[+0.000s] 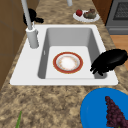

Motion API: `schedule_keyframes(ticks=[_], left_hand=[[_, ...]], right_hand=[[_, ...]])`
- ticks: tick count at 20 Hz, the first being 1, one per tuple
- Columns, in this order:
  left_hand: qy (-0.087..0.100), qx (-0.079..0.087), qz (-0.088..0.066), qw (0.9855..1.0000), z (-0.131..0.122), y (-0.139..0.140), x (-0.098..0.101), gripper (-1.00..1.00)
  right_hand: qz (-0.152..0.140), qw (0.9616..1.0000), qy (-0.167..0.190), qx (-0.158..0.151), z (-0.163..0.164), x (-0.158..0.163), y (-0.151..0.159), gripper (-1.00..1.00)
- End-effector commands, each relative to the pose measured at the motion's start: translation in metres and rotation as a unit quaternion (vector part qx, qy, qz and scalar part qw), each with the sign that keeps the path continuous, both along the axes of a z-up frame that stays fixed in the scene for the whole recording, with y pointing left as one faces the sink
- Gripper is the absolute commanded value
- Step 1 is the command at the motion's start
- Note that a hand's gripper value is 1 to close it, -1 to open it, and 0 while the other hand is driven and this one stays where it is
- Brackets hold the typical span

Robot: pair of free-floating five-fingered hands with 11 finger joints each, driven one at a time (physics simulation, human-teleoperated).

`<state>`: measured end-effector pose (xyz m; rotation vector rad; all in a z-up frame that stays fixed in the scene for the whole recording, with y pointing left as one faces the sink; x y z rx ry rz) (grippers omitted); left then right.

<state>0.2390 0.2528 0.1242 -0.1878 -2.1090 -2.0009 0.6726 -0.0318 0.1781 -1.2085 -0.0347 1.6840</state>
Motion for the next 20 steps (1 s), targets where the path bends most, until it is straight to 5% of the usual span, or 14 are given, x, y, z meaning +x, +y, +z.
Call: schedule_keyframes(ticks=[1, 20], left_hand=[[0.000, 0.000, 0.000, 1.0000, 0.000, 0.000, 0.000, 0.00], [0.000, 0.000, 0.000, 1.0000, 0.000, 0.000, 0.000, 0.00]], right_hand=[[0.000, 0.9999, 0.007, 0.012, 0.023, 0.000, -0.001, -1.00], [0.021, 0.9911, 0.025, 0.129, 0.103, -0.014, -0.071, -1.00]])
